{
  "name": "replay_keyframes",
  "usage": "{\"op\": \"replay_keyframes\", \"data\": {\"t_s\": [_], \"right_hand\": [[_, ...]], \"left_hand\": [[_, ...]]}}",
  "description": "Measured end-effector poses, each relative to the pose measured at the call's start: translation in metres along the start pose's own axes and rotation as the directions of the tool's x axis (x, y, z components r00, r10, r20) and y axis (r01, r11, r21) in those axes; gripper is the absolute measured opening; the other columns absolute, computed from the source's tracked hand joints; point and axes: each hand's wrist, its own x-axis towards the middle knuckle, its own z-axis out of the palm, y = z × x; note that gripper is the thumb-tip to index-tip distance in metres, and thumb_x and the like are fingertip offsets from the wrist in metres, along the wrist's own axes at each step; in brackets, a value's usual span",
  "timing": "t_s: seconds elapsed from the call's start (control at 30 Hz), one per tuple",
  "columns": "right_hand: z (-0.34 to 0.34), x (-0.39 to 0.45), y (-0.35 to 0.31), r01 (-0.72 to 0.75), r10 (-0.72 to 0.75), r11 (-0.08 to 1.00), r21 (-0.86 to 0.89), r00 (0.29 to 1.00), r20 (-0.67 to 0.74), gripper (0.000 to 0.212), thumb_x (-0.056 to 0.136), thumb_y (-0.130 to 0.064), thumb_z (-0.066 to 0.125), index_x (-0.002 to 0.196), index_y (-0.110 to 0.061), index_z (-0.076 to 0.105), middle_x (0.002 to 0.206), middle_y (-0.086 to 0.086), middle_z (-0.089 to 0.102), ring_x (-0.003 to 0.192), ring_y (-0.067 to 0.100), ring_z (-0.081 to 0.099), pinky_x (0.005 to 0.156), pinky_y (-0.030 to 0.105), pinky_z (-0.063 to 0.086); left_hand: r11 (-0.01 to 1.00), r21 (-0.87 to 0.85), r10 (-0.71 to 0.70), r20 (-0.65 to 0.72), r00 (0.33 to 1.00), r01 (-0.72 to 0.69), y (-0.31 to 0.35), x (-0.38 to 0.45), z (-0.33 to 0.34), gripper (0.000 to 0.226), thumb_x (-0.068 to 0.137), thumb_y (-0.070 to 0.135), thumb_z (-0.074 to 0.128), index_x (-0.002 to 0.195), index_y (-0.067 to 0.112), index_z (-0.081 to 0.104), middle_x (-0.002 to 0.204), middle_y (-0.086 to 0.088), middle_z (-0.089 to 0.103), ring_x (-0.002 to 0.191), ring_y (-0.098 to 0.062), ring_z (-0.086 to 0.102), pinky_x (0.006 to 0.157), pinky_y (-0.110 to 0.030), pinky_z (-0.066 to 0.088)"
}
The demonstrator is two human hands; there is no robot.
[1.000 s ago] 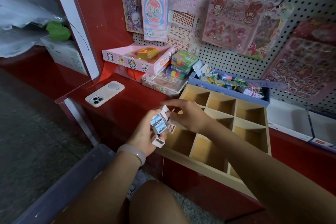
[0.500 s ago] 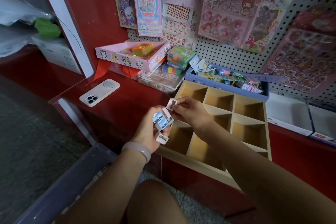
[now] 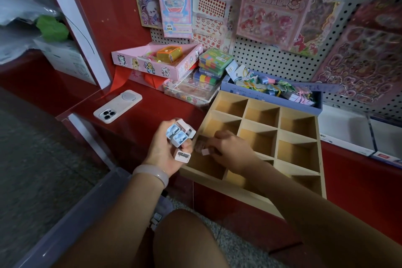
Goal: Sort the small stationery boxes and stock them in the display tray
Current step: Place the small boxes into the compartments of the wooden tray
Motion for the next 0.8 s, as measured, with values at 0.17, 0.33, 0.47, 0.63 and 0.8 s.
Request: {"op": "replay_keyframes", "data": {"t_s": [0.17,0.33,0.47,0.63,0.8], "right_hand": [[0.001,0.001,-0.001,-0.016,0.020,0.998,-0.055,0.998,0.066,0.030,0.096,-0.029,0.044,0.123,-0.025,0.057,0.118,0.002,0.056,0.113,0.021,0.046,0.091,0.030,0.039],[-0.004,-0.009,-0.006,-0.111,0.113,0.993,-0.046,0.992,0.054,0.034,0.094,-0.036,0.049,0.121,-0.019,0.056,0.116,0.004,0.056,0.113,0.020,0.045,0.088,0.028,0.040],[0.005,-0.005,-0.012,-0.171,0.182,0.975,-0.139,0.981,0.067,0.035,0.093,-0.039,0.049,0.118,-0.015,0.058,0.121,0.004,0.054,0.119,0.022,0.040,0.099,0.031,0.034],[0.009,0.001,-0.016,-0.189,0.200,0.965,-0.180,0.979,0.045,0.028,0.096,-0.032,0.045,0.113,-0.015,0.060,0.114,0.005,0.059,0.114,0.024,0.046,0.098,0.032,0.034],[0.015,0.011,-0.021,-0.203,0.203,0.960,-0.192,0.979,-0.020,0.028,0.099,-0.025,0.039,0.123,-0.014,0.049,0.108,0.007,0.064,0.108,0.026,0.054,0.095,0.032,0.034]], "left_hand": [[0.998,0.055,0.020,0.042,0.999,-0.022,0.002,-0.006,-0.003,0.014,0.068,0.019,0.050,0.065,0.018,0.036,0.065,0.001,0.033,0.035,-0.008,0.034,0.035,-0.014,0.023],[0.997,0.068,0.023,0.072,0.997,-0.027,0.002,-0.007,-0.002,0.017,0.067,0.019,0.050,0.060,0.019,0.034,0.061,0.002,0.030,0.035,-0.008,0.033,0.043,-0.017,0.013],[0.998,0.063,0.020,0.094,0.995,-0.026,0.001,-0.010,0.002,0.015,0.067,0.022,0.050,0.056,0.018,0.040,0.056,0.003,0.034,0.034,-0.008,0.033,0.043,-0.018,0.012],[0.998,0.062,0.014,0.037,0.999,-0.017,0.003,-0.009,-0.004,0.019,0.076,0.019,0.046,0.058,0.019,0.040,0.058,0.002,0.036,0.033,-0.008,0.034,0.034,-0.015,0.021],[0.997,0.079,0.015,0.030,0.999,-0.017,0.003,-0.012,-0.003,0.011,0.066,0.020,0.050,0.063,0.021,0.040,0.062,0.002,0.033,0.034,-0.008,0.032,0.037,-0.016,0.018]]}}
